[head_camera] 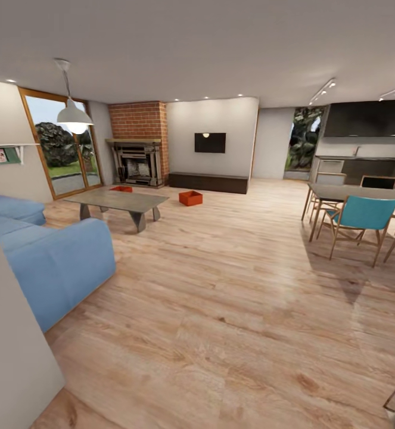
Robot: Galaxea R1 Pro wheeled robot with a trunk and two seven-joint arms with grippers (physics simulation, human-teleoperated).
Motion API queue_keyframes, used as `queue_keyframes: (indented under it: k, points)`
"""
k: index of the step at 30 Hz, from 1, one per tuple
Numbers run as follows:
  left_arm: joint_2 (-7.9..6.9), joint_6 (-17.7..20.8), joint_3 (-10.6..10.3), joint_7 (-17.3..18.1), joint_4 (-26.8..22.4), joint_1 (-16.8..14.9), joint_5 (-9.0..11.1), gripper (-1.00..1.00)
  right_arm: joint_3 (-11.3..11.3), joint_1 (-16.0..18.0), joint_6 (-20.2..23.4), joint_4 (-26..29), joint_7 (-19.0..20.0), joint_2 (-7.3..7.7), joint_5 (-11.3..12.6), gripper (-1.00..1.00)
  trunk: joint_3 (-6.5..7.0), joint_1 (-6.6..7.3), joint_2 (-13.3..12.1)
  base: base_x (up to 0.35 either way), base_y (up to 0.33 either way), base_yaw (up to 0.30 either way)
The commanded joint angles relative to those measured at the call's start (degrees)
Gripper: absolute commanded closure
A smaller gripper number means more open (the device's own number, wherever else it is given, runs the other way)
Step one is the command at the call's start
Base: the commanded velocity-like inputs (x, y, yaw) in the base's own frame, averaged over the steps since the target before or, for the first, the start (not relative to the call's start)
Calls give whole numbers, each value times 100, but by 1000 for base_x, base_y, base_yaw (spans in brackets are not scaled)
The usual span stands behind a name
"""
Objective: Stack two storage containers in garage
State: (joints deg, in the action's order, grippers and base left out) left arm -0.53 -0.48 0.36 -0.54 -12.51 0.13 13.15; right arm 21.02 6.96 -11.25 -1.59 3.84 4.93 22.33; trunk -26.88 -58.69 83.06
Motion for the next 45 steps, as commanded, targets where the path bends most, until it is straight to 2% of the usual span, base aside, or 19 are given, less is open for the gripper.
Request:
queue_keyframes:
  k: [1, 45]
  points:
    - [0, -5, 5, -6, -7, 3, 36, -100, 34, 7, -32, -17, 38, -1, 61, -100, -5, -3, 2, 324, 0, 0]
    - [0, -5, 6, -7, -6, 5, 31, -100, 34, 7, -31, -17, 38, -3, 61, -100, -5, -3, 2, 324, 0, 0]
